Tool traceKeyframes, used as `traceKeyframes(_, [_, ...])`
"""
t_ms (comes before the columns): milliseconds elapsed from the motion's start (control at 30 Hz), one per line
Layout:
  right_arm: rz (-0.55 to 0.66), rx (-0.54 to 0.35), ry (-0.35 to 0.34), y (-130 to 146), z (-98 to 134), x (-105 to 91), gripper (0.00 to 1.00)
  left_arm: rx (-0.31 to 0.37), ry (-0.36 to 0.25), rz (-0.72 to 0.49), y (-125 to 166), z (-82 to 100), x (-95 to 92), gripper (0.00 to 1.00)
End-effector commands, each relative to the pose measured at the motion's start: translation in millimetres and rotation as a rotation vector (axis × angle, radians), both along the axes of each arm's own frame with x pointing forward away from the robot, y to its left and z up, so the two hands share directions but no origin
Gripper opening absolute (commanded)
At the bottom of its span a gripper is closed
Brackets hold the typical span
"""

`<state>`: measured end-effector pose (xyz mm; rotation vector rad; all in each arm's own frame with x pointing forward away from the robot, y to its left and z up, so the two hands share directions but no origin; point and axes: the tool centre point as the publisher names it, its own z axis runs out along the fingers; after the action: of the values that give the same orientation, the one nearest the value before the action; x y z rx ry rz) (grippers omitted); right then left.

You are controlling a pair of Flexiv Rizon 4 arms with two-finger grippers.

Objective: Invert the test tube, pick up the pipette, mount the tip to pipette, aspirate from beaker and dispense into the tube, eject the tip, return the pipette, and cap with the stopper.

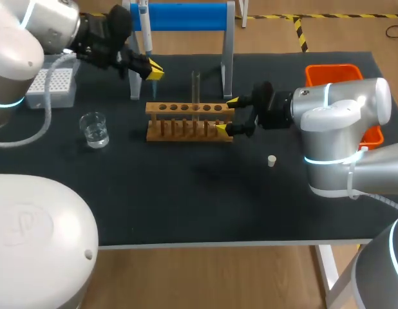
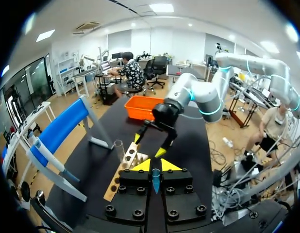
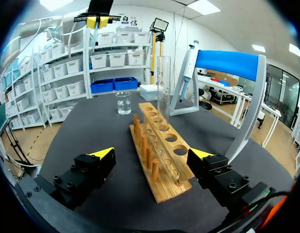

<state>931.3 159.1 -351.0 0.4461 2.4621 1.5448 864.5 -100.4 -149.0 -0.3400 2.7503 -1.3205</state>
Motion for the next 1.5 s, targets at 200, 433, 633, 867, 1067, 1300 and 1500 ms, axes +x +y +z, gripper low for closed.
traceKeyframes(200, [0.001,-0.001,0.001,-1,0,-0.2,1.0,-0.005,-0.009,-0.021,-40,0.2,-21.8,0.0])
traceKeyframes(433, [0.001,-0.001,0.001,-1,0,-0.2,1.0,-0.028,-0.014,-0.051,-65,9.7,-37.6,0.0])
traceKeyframes(633, [0.001,-0.001,0.001,-1,0,-0.2,1.0,-0.031,-0.018,-0.061,-75,12.6,-44.6,0.0])
traceKeyframes(867, [0.001,-0.001,0.001,-1,0,-0.2,1.0,-0.048,-0.006,-0.092,-88,10.3,-50.6,0.0])
traceKeyframes(1067, [0.001,-0.001,0.001,-1,0,-0.2,1.0,-0.048,-0.003,-0.102,-91,9.8,-51.7,0.0])
traceKeyframes(1300, [0.001,-0.001,0.001,-1,0,-0.2,1.0,-0.048,-0.003,-0.102,-91,9.8,-51.7,0.0])
traceKeyframes(1500, [0.002,0.028,-0.014,-14,9,-10.3,1.0,-0.048,-0.003,-0.102,-91,9.8,-51.7,0.0])
